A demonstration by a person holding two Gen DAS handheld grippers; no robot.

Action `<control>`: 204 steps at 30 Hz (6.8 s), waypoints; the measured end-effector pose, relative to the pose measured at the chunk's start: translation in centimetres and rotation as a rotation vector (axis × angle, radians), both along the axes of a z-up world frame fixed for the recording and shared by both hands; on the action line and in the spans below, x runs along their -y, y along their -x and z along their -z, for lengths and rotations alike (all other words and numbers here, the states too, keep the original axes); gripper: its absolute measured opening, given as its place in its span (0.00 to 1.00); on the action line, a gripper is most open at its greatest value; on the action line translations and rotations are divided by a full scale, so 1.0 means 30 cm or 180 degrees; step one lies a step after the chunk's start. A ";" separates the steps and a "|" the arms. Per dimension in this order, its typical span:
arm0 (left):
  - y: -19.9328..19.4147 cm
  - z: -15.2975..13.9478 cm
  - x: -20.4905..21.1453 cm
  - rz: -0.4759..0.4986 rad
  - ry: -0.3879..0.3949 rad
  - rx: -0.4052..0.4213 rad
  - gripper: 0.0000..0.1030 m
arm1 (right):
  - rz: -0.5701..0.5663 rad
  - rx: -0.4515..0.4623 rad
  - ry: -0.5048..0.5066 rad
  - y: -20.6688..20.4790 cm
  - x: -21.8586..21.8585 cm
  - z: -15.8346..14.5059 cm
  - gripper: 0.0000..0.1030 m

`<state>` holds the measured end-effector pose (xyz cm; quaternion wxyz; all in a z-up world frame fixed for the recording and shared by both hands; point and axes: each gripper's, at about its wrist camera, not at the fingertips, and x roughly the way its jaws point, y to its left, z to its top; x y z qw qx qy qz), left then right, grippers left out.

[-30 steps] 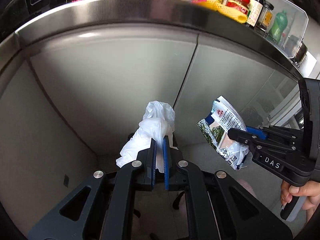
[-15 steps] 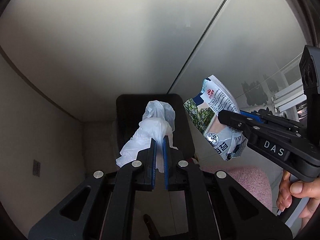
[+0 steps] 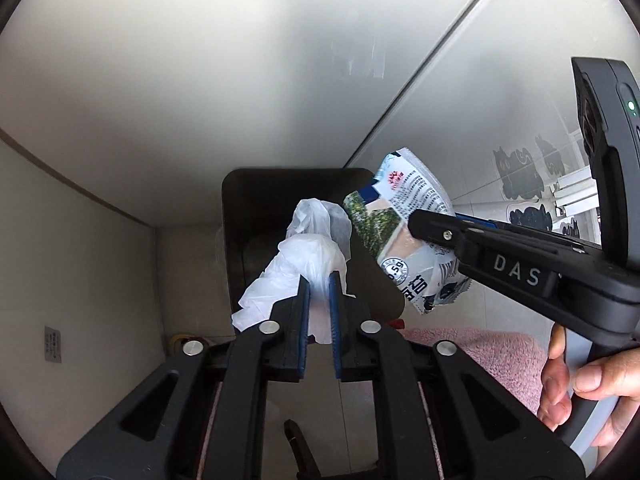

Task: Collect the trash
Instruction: 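Open both tools over the black bin to drop the items, then raise both tools back toward the counter trash, then grasp white tissue with left tool while right tool grasps yellow foam net, then carry the tissue and foam net down over the black bin, then open both tools to drop tissue and foam net into the bin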

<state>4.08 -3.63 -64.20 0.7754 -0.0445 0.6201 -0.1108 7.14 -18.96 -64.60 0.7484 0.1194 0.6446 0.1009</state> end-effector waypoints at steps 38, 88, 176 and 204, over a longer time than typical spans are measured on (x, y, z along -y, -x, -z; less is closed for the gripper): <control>0.215 -0.793 -0.074 -0.0141 0.0028 0.1395 0.92 | 0.0058 0.1647 0.0415 0.244 0.169 -0.888 0.97; -0.272 -1.146 -0.026 0.0037 -0.0070 0.1530 0.00 | 0.0074 0.1491 0.0420 -0.286 0.290 -1.117 0.13; 0.043 0.018 -0.041 -0.0065 -0.0104 0.0045 0.00 | -0.0210 -0.0009 0.0107 0.140 -0.031 -0.048 0.13; 0.091 -0.273 -0.039 -0.0100 -0.0159 0.0570 0.92 | -0.0067 0.0500 0.0227 0.115 0.005 -0.340 0.97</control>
